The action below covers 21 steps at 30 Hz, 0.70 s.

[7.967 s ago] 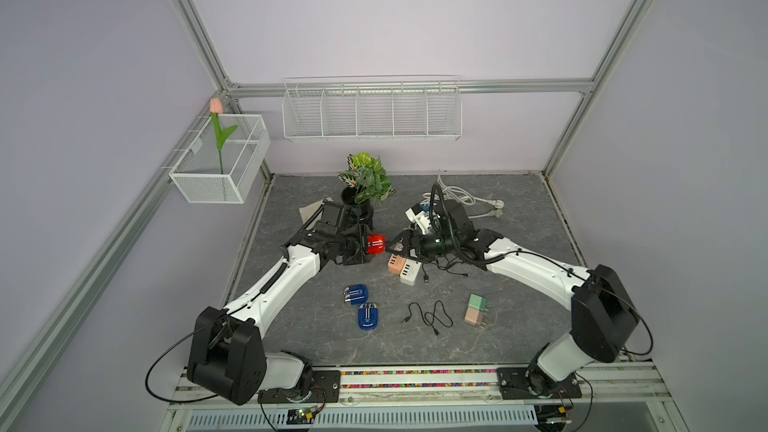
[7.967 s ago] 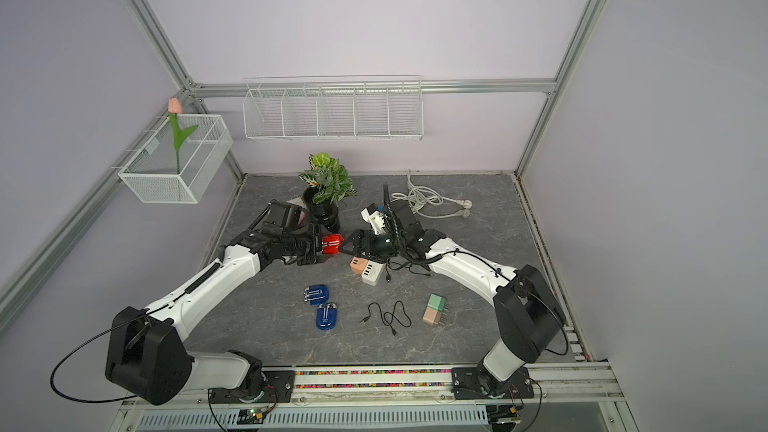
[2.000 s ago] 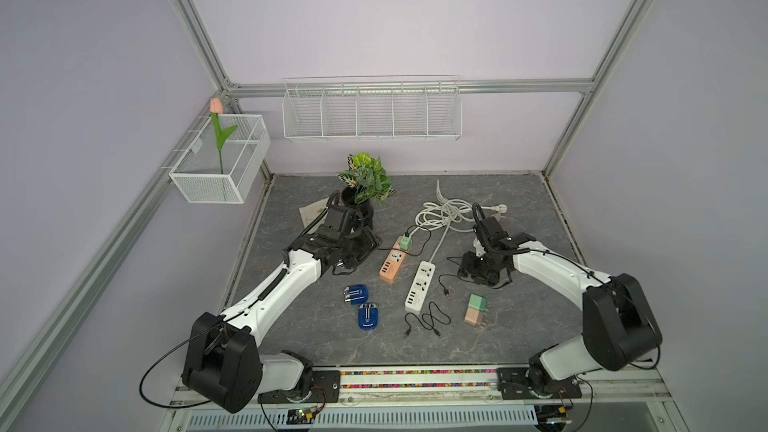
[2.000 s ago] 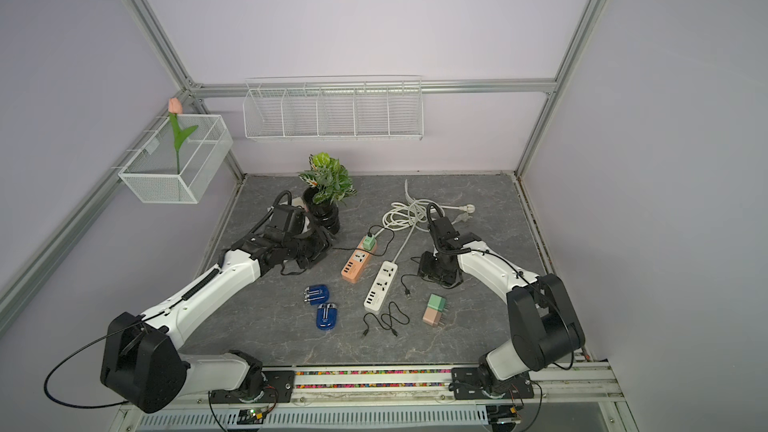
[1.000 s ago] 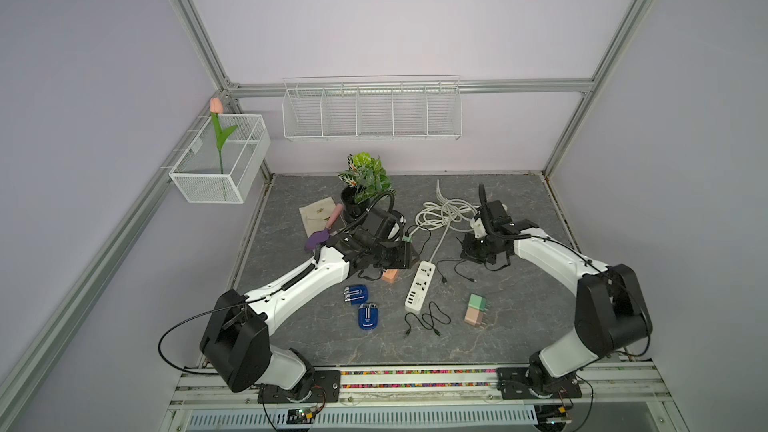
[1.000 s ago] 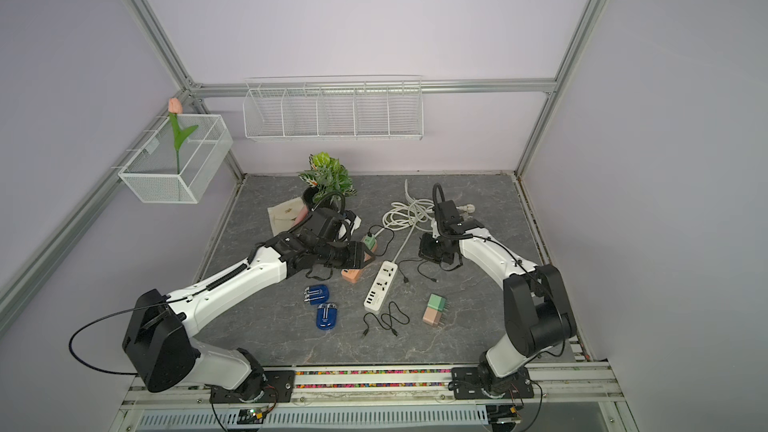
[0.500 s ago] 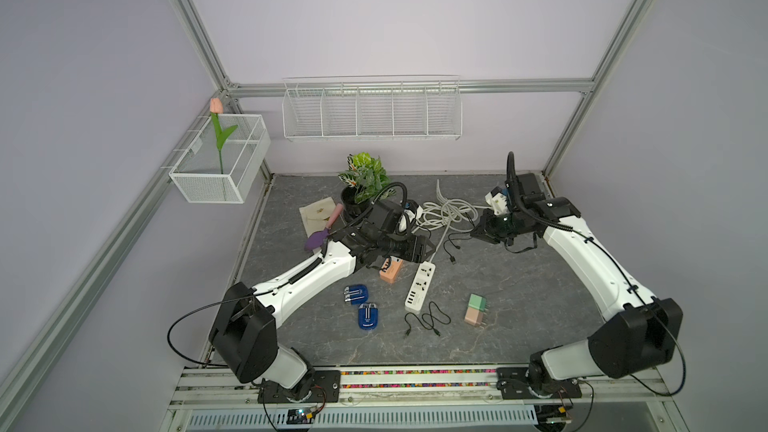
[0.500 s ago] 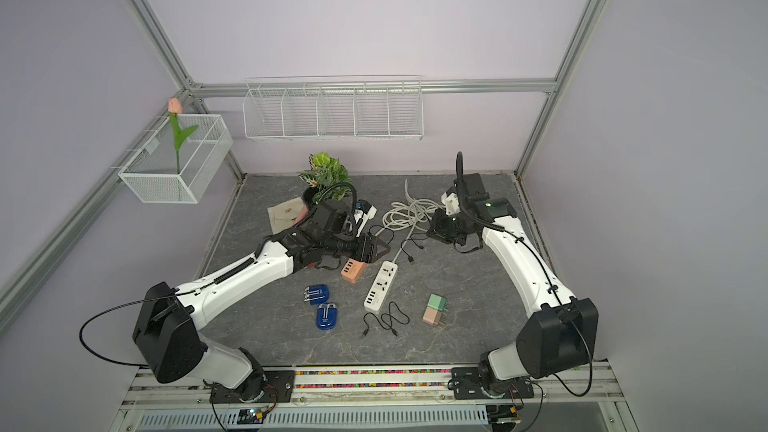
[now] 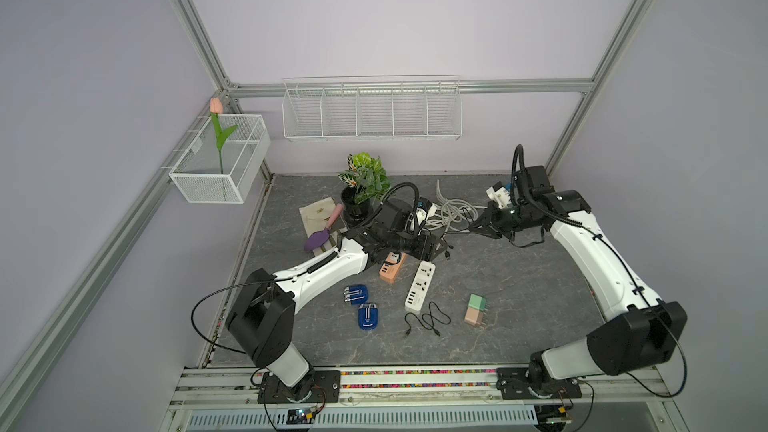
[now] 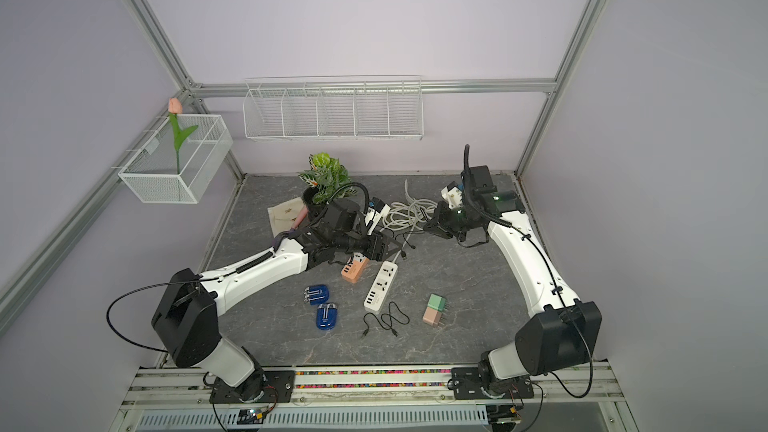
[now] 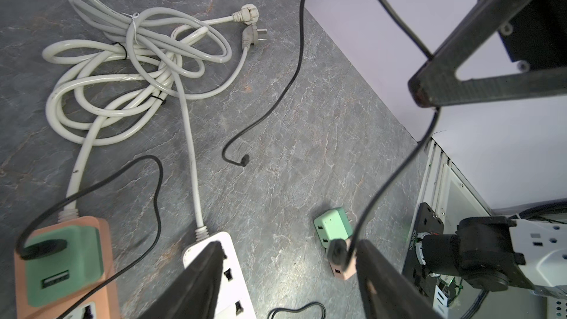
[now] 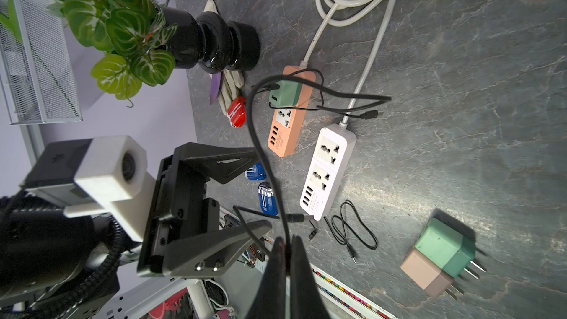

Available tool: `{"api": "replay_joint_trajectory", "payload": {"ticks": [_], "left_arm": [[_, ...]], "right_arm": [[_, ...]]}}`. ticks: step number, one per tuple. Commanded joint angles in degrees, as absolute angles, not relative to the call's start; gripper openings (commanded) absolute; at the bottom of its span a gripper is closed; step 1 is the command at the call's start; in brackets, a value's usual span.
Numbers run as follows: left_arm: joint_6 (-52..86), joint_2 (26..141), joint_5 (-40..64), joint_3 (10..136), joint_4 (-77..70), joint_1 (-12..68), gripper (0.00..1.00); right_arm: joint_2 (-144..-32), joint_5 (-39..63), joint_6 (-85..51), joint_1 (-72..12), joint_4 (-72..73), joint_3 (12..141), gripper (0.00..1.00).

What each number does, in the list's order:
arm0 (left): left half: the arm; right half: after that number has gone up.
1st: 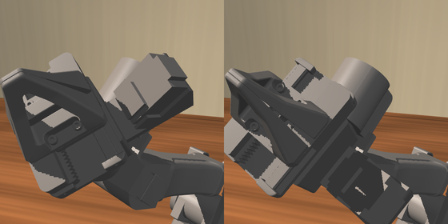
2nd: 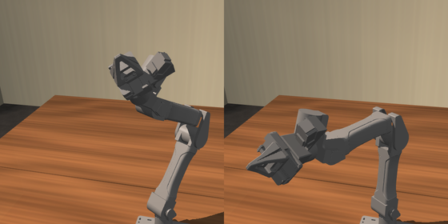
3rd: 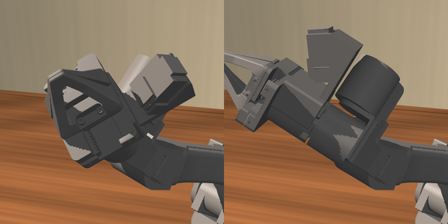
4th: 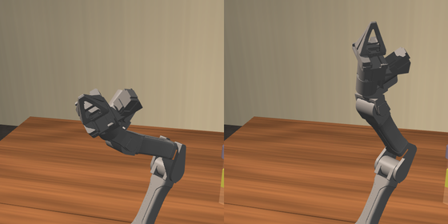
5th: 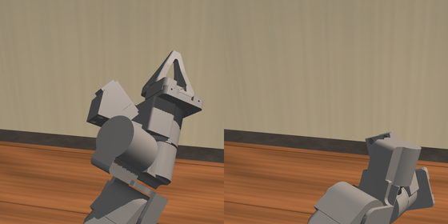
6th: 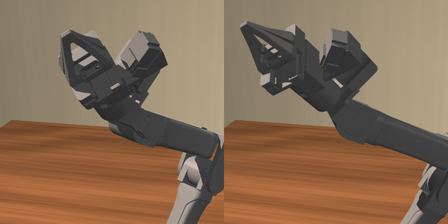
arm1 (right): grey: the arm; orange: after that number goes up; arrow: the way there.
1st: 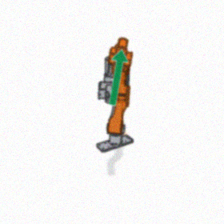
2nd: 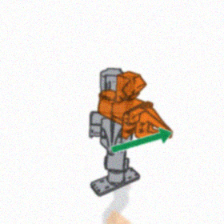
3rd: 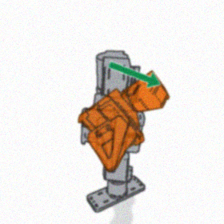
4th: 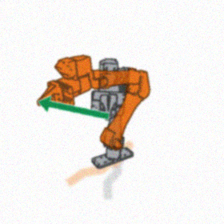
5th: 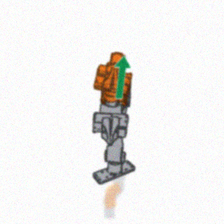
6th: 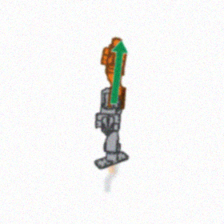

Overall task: Charge the electric shaver
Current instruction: Pick up the charging cable from the center of the board.

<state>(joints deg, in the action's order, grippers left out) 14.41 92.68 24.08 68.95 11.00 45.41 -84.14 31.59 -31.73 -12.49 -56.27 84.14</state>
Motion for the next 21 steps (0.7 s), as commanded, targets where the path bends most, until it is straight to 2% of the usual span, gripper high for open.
{"api": "replay_joint_trajectory", "payload": {"ticks": [1,4,12,14,17,18,19,21], "left_arm": [[13.75,93.27,25.95,71.77,8.26,46.36,0.68],[14.21,94.25,27.03,72.67,8.26,46.74,0.6],[16.66,96.58,29.86,75.34,9.49,46.74,0.18],[17.7,96.63,29.9,75.82,9.45,46.74,0.13],[20.15,96.69,30.24,76.72,9.12,46.75,0.0],[21.12,96.8,30.57,77.26,9.06,46.75,0.0],[22.44,96.73,30.74,77.7,8.76,46.7,0.0],[26.57,96.58,31.69,78.92,7.11,46.42,0.0]], "right_arm": [[-84.84,34.57,-32.86,-12.13,-56.26,85.17,0.07],[-85.1,35.15,-33.27,-12.13,-55.77,85.17,0.06],[-85.58,36.11,-34.57,-10.38,-55.28,85.89,0.06],[-85.92,36.47,-34.89,-10.27,-53.35,86.18,0.07],[-86.37,36.6,-35.4,-10.11,-52.79,87.2,0.06],[-86.65,36.73,-35.62,-9.98,-52.66,87.55,0.07],[-86.83,36.89,-35.76,-9.86,-52.4,87.92,0.11],[-86.82,36.78,-36.22,-9.54,-51.87,88.96,0.35]]}}
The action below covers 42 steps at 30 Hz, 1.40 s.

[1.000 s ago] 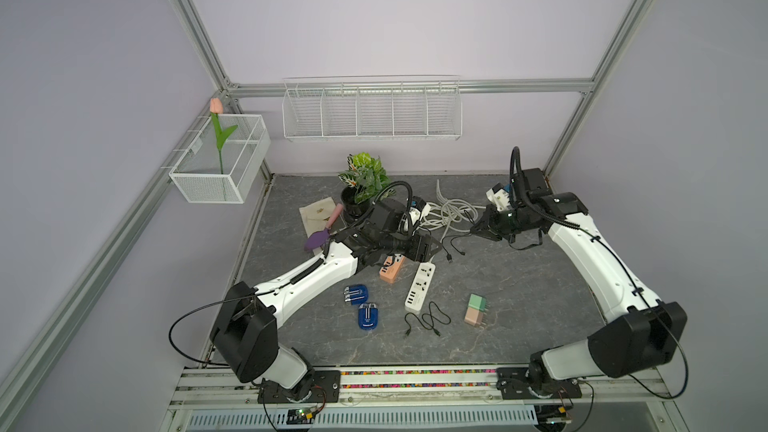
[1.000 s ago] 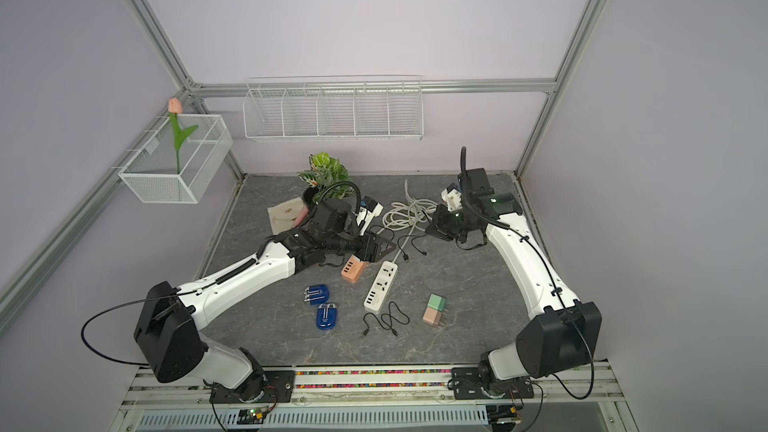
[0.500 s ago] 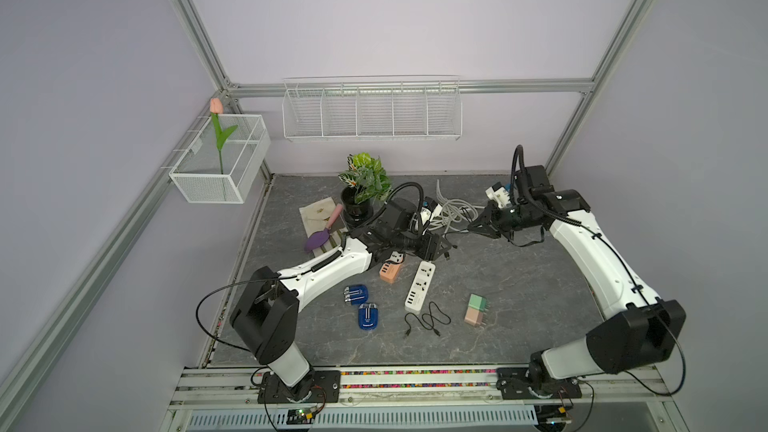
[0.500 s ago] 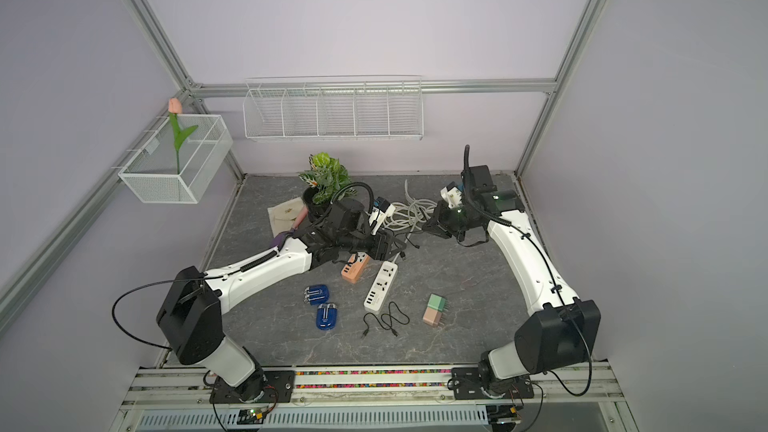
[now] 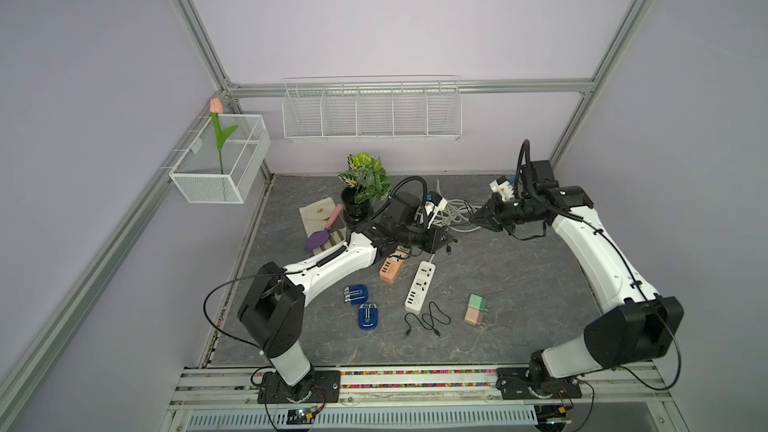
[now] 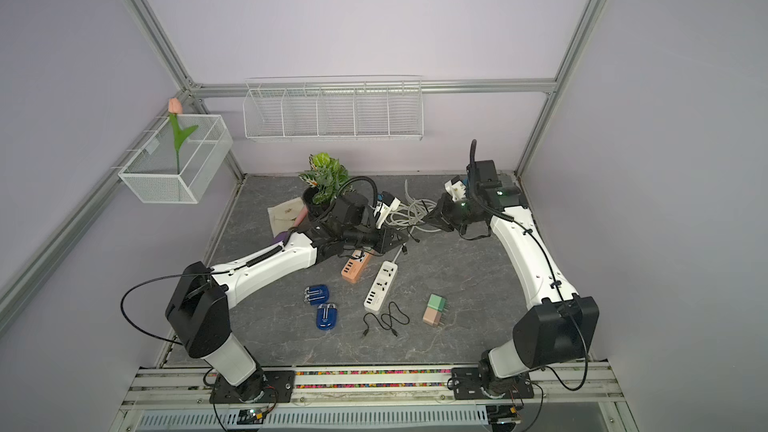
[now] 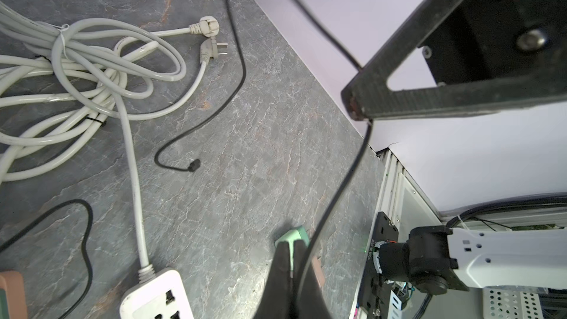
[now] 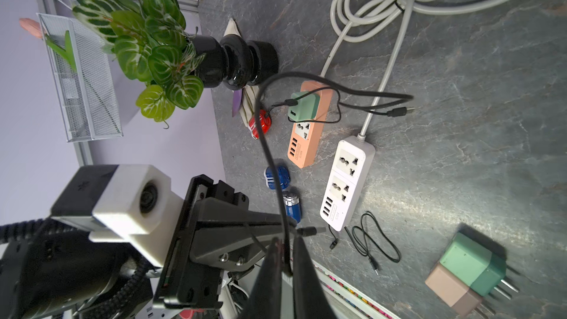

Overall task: Charge the electric shaver
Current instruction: Pick up the charging cable from the center of the board.

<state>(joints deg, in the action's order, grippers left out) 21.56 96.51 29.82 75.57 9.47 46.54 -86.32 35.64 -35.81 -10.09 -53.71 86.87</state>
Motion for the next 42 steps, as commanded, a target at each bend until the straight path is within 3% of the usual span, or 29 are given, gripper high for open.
{"api": "replay_joint_trajectory", "payload": {"ticks": [1,3,5,9,15,19,29,34,42], "left_arm": [[28.71,96.51,32.05,79.39,5.87,46.2,0.0],[34.51,96.24,32.53,80.7,2.83,45.36,0.0],[40.78,96.42,32.93,81.92,-0.68,44.36,0.0],[56.06,98.05,32.26,84.15,-8.41,41.92,0.0],[78.98,103.46,30.96,86.17,-21.97,40.06,0.0],[86.04,106.16,31.31,88.04,-25.22,39.9,0.0],[91.04,108.29,31.11,90.52,-26.43,39.9,0.0],[91.12,108.24,31.42,90.48,-26.05,39.9,0.0],[91.08,108.58,31.54,90.75,-25.22,39.9,0.0]], "right_arm": [[-86.48,36.72,-36.65,-9.34,-51.4,89.12,0.44],[-84.74,37.06,-38.86,-8.54,-48.65,88.33,0.6],[-82.1,38.08,-42.26,-7.46,-43.76,85.95,0.69],[-75.89,40.43,-50.7,-4.82,-31.97,79.11,0.72],[-70.08,45.81,-68.54,-4.7,-4.18,63.05,0.7],[-69.87,46.49,-77.35,-4.75,9.52,58.21,0.69],[-72.76,45.43,-81.14,-6.32,15.21,57.92,0.57],[-74.11,44.79,-80.36,-6.5,14.93,58.69,0.56],[-76.9,44.08,-81.91,-8.29,17.05,62.49,0.44]]}}
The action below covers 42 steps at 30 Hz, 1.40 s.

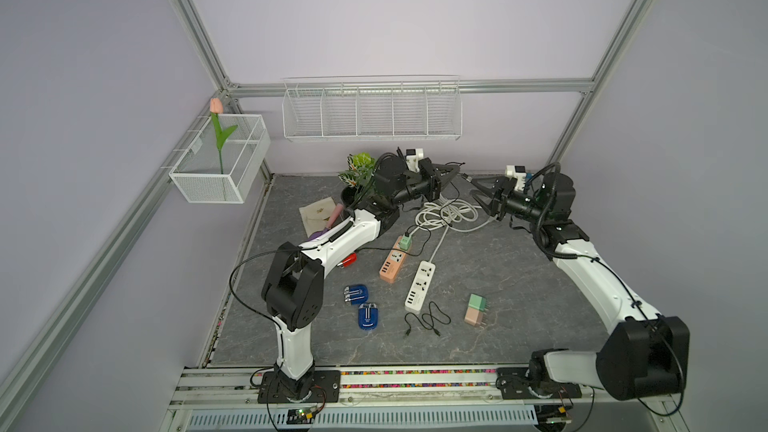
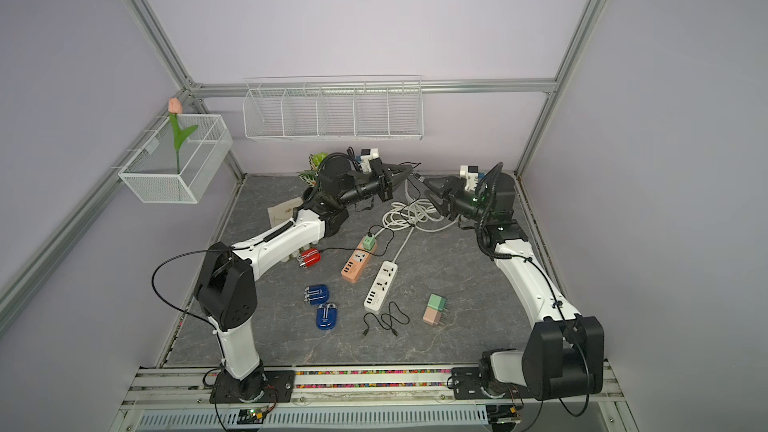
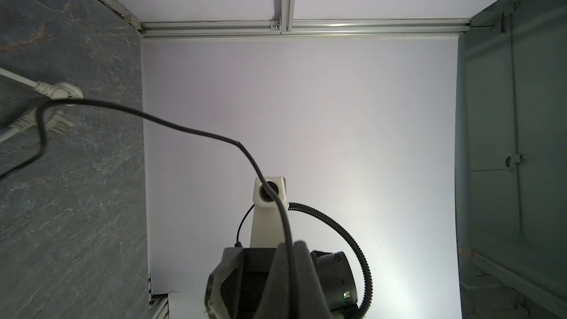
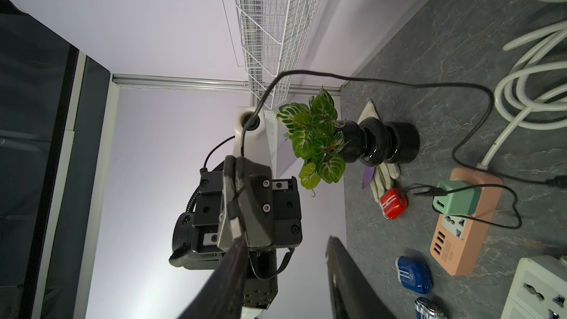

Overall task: Charge the electric shaver
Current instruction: Pick up the charging cable from the center of the board.

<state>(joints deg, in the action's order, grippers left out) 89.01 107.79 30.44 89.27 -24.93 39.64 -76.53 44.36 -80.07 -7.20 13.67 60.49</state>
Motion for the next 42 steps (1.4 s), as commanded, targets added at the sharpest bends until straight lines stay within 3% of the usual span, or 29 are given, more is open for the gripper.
{"api": "replay_joint_trajectory", "payload": {"ticks": [1,13,18,31,34,38,42], "left_arm": [[91.14,108.72,31.55,90.87,-25.14,39.9,0.0],[91.26,108.82,31.08,89.98,-24.95,39.73,0.0],[91.29,108.63,30.72,89.91,-24.94,39.55,0.0],[91.38,109.27,30.61,89.85,-24.64,39.55,0.0],[91.67,109.37,30.63,89.96,-24.89,39.55,0.0],[91.58,109.34,30.67,90.03,-24.79,39.55,0.0],[91.52,109.14,30.76,89.59,-24.7,39.55,0.0]], "right_arm": [[-76.95,43.87,-81.91,-8.43,16.97,62.49,0.43],[-76.09,42.04,-82.36,-8.53,16.24,62.33,0.41],[-74.43,40.61,-81.91,-8.6,14.76,61.44,0.49],[-75.43,39.42,-84.95,-10.03,17.8,61.89,0.47],[-76.23,39.47,-84.22,-10.61,16.44,62.93,0.42],[-77.46,38.94,-84.73,-10.59,17.9,63.22,0.27],[-78.62,38.93,-83.98,-10.55,17.31,65.24,0.23]]}}
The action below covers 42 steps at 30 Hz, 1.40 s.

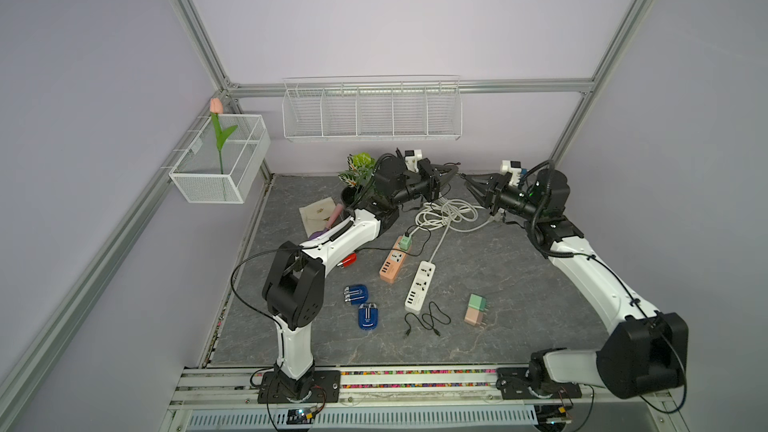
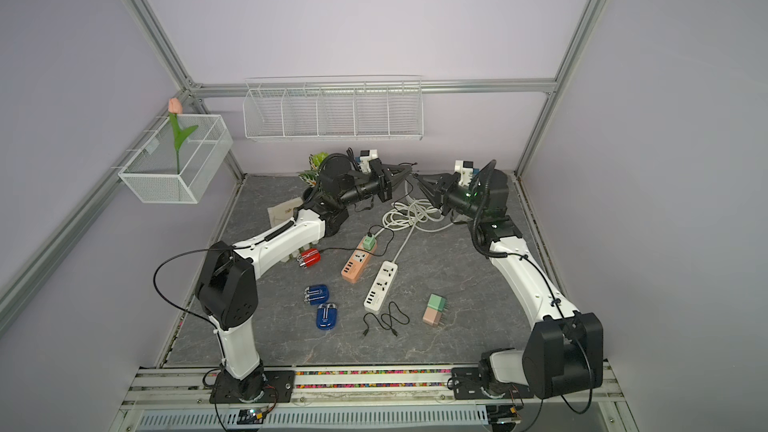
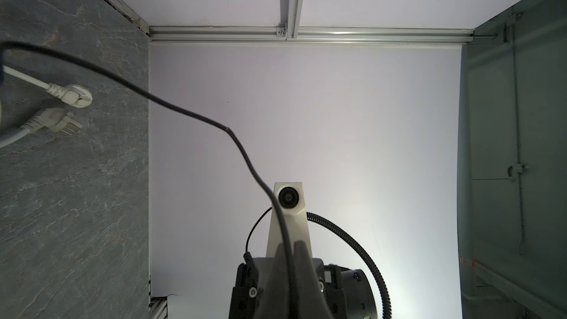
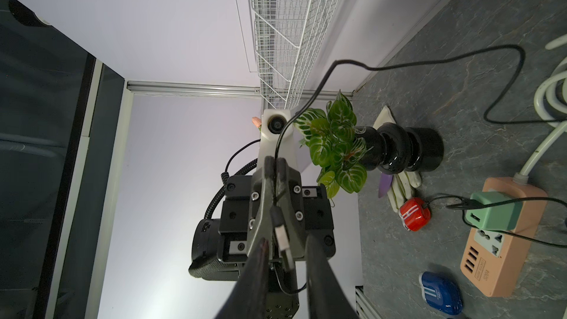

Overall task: Charge the electric shaver
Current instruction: Pick up the charging cable from the center of the board.

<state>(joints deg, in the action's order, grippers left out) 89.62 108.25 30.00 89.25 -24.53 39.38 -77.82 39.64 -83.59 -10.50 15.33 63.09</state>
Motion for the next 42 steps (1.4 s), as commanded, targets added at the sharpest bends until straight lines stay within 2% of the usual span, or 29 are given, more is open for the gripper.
{"api": "replay_joint_trajectory", "payload": {"ticks": [1,5,8,11,16,18,20,25,35,40,42], "left_arm": [[91.55,109.0,30.67,89.48,-24.61,39.61,0.0],[91.52,108.84,30.62,89.39,-24.52,39.55,0.0],[91.46,108.81,30.76,89.33,-24.34,39.56,0.0],[91.49,108.85,30.65,89.3,-24.34,39.56,0.0],[92.04,109.06,31.14,89.55,-24.87,39.55,0.0],[93.07,109.29,31.94,89.65,-25.41,39.55,0.13],[94.08,109.5,32.86,89.8,-25.61,39.55,0.21],[95.05,109.58,34.6,90.04,-24.59,39.77,0.26],[94.53,111.72,36.6,93.25,-22.58,40.08,0.2],[94.55,112.22,36.53,93.61,-22.63,40.08,0.14],[94.59,112.23,36.54,93.6,-22.85,40.08,0.08]], "right_arm": [[-78.64,39.01,-83.46,-10.37,16.58,65.58,0.23],[-78.75,39.58,-82.53,-9.55,15.62,65.59,0.23],[-78.95,39.99,-82.48,-9.23,15.75,65.78,0.11],[-79.26,40.21,-82.53,-9.23,15.7,66.18,0.07],[-78.88,40.42,-81.93,-9.1,14.43,65.83,0.07],[-79.19,40.84,-81.83,-8.97,14.06,66.13,0.06],[-79.68,41.26,-81.59,-8.81,13.81,66.56,0.06],[-81.24,41.9,-81.65,-8.87,13.78,67.65,0.07],[-82.27,42.45,-82.35,-9.32,14.17,68.46,0.07],[-82.02,42.44,-82.27,-9.49,13.92,67.99,0.07],[-81.91,42.12,-82.0,-9.4,13.56,67.68,0.07]]}}
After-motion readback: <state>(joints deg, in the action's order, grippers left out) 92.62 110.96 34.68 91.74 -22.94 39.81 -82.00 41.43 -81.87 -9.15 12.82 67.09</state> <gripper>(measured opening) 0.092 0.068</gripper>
